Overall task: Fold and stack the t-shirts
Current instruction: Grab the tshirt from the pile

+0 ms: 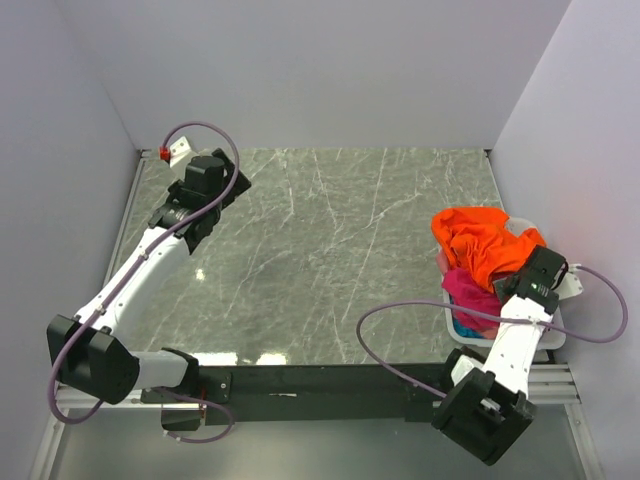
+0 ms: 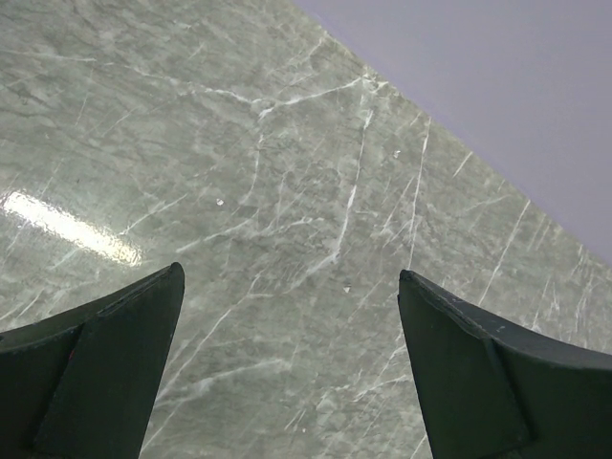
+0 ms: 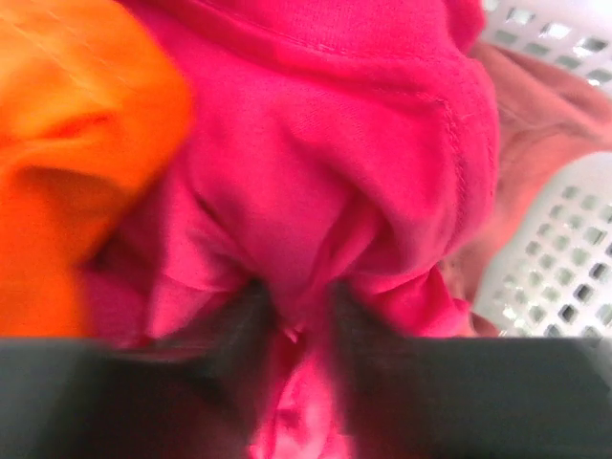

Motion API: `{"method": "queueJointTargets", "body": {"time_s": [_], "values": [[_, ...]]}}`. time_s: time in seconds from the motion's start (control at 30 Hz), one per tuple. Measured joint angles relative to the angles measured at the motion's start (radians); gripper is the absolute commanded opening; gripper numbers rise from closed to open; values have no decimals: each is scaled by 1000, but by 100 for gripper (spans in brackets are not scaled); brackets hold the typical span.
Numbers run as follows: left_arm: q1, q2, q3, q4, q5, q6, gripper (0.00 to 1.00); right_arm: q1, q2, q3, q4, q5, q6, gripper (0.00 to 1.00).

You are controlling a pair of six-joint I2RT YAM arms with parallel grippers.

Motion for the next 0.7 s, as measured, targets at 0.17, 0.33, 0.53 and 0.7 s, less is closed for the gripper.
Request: {"method": "queueJointTargets", "body": {"time_s": [0.17, 0.33, 0.53, 0.7], "values": [[0, 11, 4, -2, 3, 0, 99, -14, -17, 22, -5, -36, -18, 0], [0, 10, 6, 1, 6, 1, 99, -14, -89, 267, -140, 47, -18, 0], [0, 10, 8, 0, 8, 5, 100, -15, -165, 601, -272, 171, 12, 0], [0, 10, 10, 2, 8, 8, 99, -15, -123, 910, -374, 230, 4, 3]]}}
